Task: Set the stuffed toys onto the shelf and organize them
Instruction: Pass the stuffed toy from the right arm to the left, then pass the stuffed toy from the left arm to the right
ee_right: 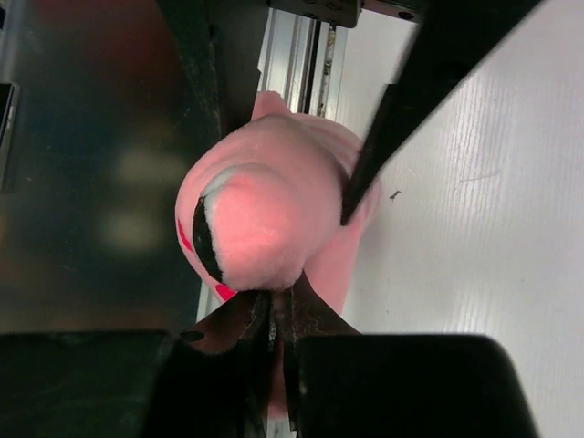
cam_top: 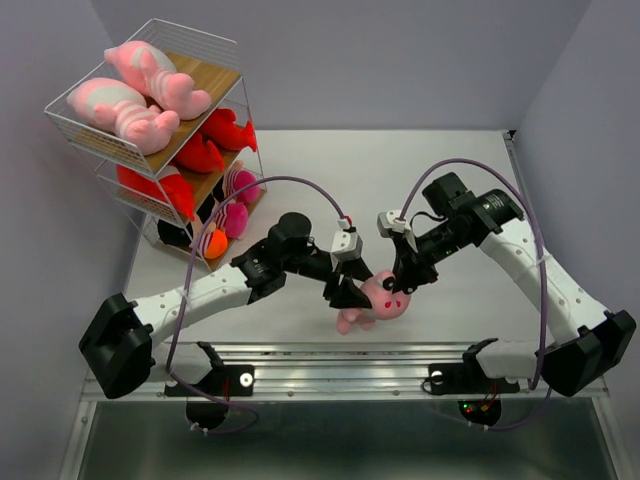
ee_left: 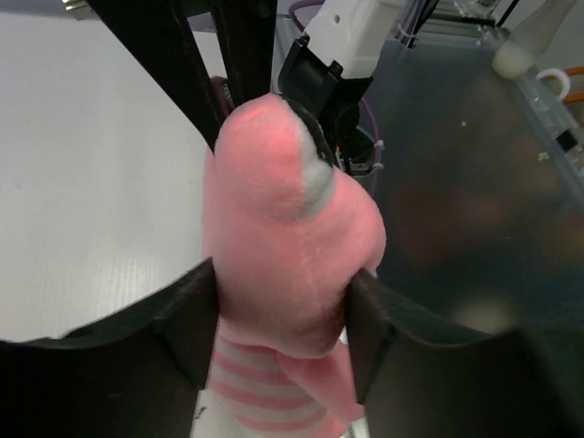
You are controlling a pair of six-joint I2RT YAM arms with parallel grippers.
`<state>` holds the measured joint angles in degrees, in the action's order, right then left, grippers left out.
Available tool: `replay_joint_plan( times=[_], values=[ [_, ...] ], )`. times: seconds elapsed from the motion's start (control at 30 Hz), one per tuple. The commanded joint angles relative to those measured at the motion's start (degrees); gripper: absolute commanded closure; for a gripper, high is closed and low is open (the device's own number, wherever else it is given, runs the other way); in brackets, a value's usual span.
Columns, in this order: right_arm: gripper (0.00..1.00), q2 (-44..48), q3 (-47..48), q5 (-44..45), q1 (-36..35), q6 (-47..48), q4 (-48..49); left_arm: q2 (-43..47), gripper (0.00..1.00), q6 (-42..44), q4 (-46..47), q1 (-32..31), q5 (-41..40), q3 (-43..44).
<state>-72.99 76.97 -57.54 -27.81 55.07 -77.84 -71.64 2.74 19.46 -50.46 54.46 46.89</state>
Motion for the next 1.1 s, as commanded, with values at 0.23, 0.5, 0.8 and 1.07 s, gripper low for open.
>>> replay_joint_plan(
  times=[0.23,0.5,0.8,1.07],
  values=[
    [0.71,4.07,0.12,2.78,-1.02,-9.79,8.14,2.81,1.0,-9.86,8.75,-1.57,-4.0,-1.27],
    [0.21,9.09,0.2,26.14,0.21,-19.55,18.42,12.21,1.0,-14.61,3.51,-1.31,-18.47,-6.2],
    [0.1,13.39,-2.96,28.46,2.59,-22.29,29.4,9.6,1.0,-29.34,-11.46,2.82,-43.97,2.48],
    [0.0,16.83,-10.78,10.53,2.59,-11.13,30.2,4.14,1.0,-51.77,-10.49,2.56,-52.35,8.47]
  ],
)
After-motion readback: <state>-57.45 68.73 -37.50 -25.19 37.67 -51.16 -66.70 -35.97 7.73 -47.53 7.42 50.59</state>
